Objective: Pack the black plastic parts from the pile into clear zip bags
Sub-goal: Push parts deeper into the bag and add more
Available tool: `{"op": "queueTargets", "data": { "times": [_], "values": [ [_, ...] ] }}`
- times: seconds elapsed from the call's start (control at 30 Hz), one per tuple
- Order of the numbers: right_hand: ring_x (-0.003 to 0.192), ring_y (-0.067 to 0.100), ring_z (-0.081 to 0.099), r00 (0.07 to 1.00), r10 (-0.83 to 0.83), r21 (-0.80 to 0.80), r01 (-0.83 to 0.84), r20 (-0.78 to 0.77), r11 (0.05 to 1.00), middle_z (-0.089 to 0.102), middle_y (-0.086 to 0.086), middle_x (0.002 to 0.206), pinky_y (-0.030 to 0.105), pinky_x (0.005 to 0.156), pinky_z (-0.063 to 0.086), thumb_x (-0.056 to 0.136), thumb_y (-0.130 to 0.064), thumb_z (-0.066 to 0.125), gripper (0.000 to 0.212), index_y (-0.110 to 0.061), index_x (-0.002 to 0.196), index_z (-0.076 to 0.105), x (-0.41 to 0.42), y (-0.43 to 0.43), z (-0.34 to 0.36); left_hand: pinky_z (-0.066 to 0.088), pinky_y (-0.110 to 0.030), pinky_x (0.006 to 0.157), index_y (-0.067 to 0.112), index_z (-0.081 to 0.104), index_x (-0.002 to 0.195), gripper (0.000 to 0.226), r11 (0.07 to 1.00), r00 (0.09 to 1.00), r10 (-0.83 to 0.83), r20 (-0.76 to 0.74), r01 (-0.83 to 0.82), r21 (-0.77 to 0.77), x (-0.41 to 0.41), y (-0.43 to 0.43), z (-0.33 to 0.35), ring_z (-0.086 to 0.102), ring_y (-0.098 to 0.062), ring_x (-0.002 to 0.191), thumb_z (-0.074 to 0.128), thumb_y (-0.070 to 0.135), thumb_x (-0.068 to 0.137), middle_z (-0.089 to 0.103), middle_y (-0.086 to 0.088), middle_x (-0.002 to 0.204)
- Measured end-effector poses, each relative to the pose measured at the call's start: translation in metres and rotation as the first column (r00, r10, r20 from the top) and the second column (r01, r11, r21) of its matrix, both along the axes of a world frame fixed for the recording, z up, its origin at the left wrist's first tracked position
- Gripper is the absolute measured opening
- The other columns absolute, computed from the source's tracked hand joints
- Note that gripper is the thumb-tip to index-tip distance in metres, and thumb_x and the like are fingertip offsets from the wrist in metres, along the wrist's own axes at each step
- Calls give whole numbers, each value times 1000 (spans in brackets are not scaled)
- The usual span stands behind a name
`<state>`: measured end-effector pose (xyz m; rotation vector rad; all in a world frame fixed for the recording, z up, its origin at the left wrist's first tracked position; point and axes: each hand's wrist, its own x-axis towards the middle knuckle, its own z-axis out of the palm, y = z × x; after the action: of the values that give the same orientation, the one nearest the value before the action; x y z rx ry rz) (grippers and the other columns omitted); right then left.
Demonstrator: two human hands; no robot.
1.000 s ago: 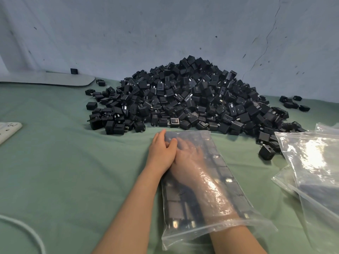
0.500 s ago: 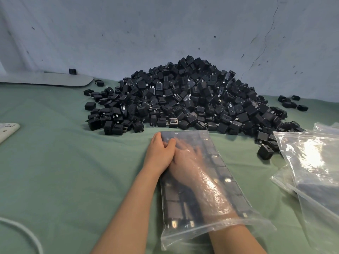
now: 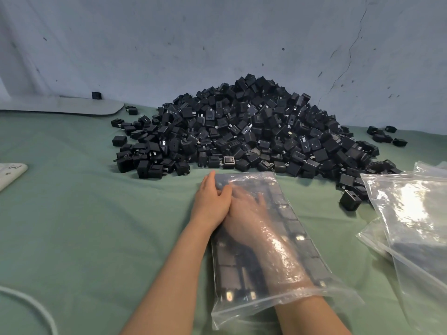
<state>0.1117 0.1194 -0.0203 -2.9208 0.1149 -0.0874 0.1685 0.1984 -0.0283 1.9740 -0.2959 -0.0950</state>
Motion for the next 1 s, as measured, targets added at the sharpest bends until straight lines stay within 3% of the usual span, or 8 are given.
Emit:
{"op": "queueTargets", "data": {
  "times": [0.17, 0.3, 0.47, 0.63, 0.8, 0.9, 1.0],
  "values": [
    [144, 9, 17, 999, -7, 72, 4, 34, 997, 25, -13, 154, 54, 117, 2, 98, -27, 35, 48, -38, 144, 32, -6, 1, 5, 26, -27, 108, 12, 24, 148, 67, 988, 997, 43, -70, -53, -147, -1, -1, 0, 35, -15, 134, 55, 26, 90, 33, -3, 151],
    [142, 11, 22, 997, -24, 83, 18, 72, 996, 31, -12, 151, 52, 117, 6, 100, -39, 30, 41, -34, 140, 38, -6, 2, 3, 36, -25, 96, 7, 44, 133, 51, 978, 987, 114, -111, -131, -164, -1, 3, 4, 45, -11, 106, 58, 24, 87, 47, -2, 131],
    [141, 10, 25, 998, -15, 89, 9, 64, 996, 35, -13, 148, 53, 116, 9, 98, -33, 31, 44, -35, 142, 35, -6, 3, 3, 39, -40, 105, 6, 46, 130, 44, 993, 988, 22, -154, -40, -112, -3, 1, 9, 51, -25, 120, 51, 23, 90, 52, -10, 132],
    [141, 10, 25, 999, -15, 87, 11, 50, 996, 34, -13, 148, 53, 116, 9, 95, -23, 35, 46, -33, 140, 38, -5, 2, 3, 34, -41, 109, 6, 39, 136, 47, 997, 988, -9, -157, -4, -82, -4, -1, 12, 44, -27, 128, 45, 20, 92, 44, -12, 140],
    [145, 12, 16, 998, -42, 54, 39, 48, 998, 20, -7, 158, 52, 117, 3, 96, -32, 35, 51, -36, 147, 28, -1, 1, -2, 31, -41, 111, 6, 26, 146, 61, 995, 985, 11, -173, -28, -96, -5, 0, 11, 38, -24, 134, 48, 22, 91, 36, -9, 148],
    [147, 14, 12, 998, -50, 67, 48, 34, 997, 9, -6, 161, 51, 117, -2, 97, -35, 34, 53, -40, 148, 24, 1, 0, -4, 34, -41, 109, 6, 32, 142, 58, 994, 982, 15, -188, -36, -105, -5, 0, 12, 42, -25, 131, 49, 23, 90, 41, -10, 144],
    [145, 16, 17, 997, -48, 51, 45, 55, 998, 16, -5, 159, 52, 117, 4, 96, -35, 34, 52, -41, 147, 25, 2, -1, -5, 36, -41, 108, 7, 37, 138, 53, 993, 981, 4, -194, -27, -113, -6, 0, 12, 45, -25, 127, 48, 23, 90, 46, -10, 140]
  ]
}}
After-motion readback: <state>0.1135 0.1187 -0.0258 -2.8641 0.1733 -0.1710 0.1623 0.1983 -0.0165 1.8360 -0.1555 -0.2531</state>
